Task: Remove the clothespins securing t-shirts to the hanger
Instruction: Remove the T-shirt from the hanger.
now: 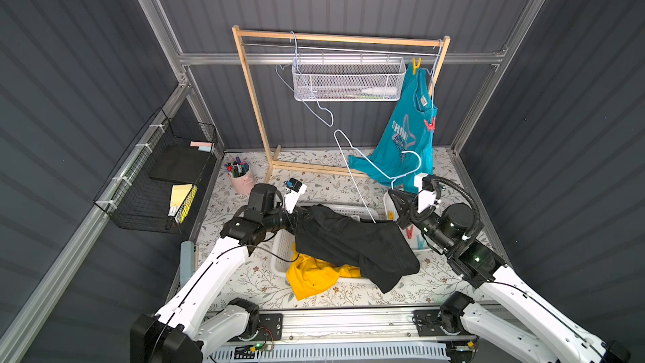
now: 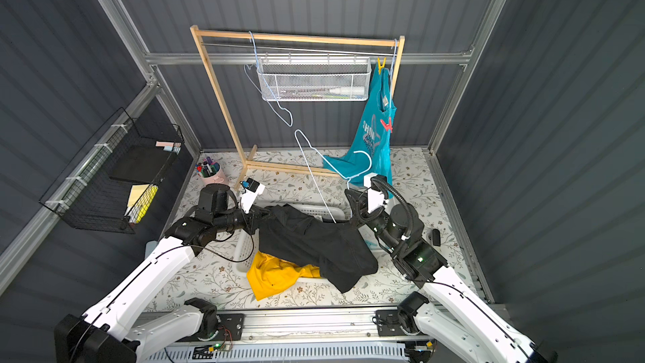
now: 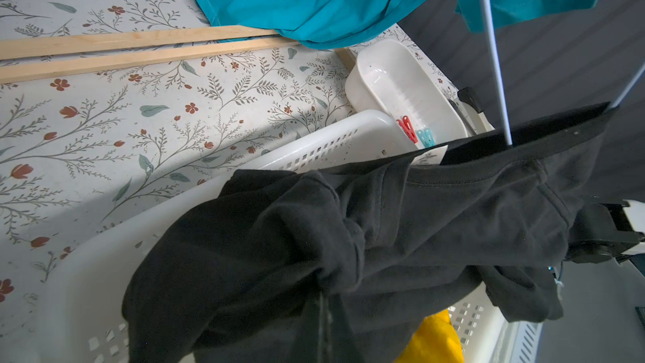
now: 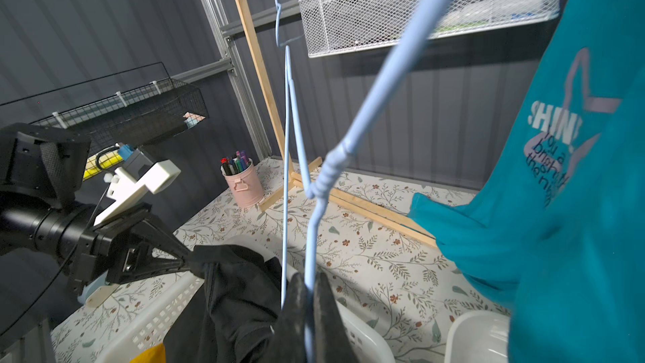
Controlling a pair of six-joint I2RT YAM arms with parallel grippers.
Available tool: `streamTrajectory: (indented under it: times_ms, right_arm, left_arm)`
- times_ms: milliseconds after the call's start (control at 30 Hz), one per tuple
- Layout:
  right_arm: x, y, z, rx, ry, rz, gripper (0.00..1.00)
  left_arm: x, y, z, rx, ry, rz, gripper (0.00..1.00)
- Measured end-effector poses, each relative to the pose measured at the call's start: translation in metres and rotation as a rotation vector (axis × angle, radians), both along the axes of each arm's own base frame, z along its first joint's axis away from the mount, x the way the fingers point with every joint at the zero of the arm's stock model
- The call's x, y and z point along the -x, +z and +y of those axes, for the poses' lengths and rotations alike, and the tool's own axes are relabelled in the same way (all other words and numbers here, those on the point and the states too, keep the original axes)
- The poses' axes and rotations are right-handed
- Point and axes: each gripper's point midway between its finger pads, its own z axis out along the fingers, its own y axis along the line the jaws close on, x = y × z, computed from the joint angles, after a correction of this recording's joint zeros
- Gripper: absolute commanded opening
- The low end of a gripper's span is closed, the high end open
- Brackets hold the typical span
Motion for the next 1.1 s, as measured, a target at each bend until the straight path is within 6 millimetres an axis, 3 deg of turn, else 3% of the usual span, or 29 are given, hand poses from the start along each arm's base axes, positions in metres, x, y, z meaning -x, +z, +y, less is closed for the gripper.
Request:
streamTrajectory:
  times_ms: [1100]
  right_arm:
    - [-0.034, 0.060, -0.040, -0.107, -0.312, -0.183, 0.00]
  left_arm:
    - [-0.003, -0.010, 0.000, -0.030, -0.020, -0.016, 0.03]
